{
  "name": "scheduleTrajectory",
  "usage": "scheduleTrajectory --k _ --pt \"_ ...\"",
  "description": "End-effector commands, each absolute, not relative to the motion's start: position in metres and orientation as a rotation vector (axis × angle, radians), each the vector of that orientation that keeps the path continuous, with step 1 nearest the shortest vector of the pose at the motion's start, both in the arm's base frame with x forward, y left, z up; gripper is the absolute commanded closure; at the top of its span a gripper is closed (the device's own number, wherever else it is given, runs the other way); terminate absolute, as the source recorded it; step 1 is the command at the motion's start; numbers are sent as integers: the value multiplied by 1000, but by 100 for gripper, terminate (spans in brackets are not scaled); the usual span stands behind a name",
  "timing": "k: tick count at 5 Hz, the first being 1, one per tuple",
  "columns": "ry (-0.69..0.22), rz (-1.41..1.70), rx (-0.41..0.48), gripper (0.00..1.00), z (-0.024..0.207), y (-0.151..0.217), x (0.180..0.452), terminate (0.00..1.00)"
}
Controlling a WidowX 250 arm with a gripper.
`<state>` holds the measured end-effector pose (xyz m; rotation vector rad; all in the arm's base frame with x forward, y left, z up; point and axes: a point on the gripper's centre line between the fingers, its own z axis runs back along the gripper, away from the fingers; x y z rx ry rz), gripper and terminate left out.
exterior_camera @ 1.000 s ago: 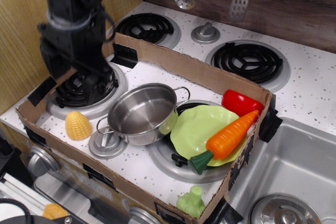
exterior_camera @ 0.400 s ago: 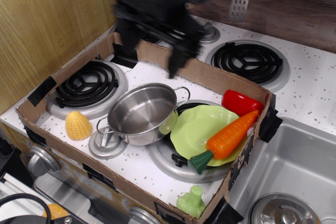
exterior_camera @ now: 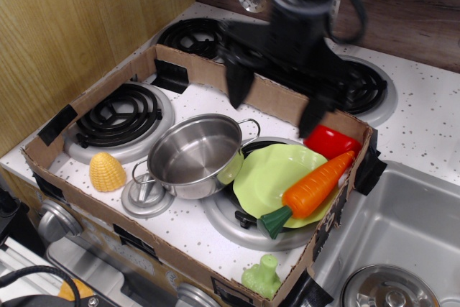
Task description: Take carrot off plate
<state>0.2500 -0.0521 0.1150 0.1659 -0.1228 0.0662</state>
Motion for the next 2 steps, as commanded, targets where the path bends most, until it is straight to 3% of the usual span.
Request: scheduleTrajectory --k 1,2 --pt "-163 74 123 0 88 -68 250 0" --pt "-183 60 124 0 71 -67 249 0"
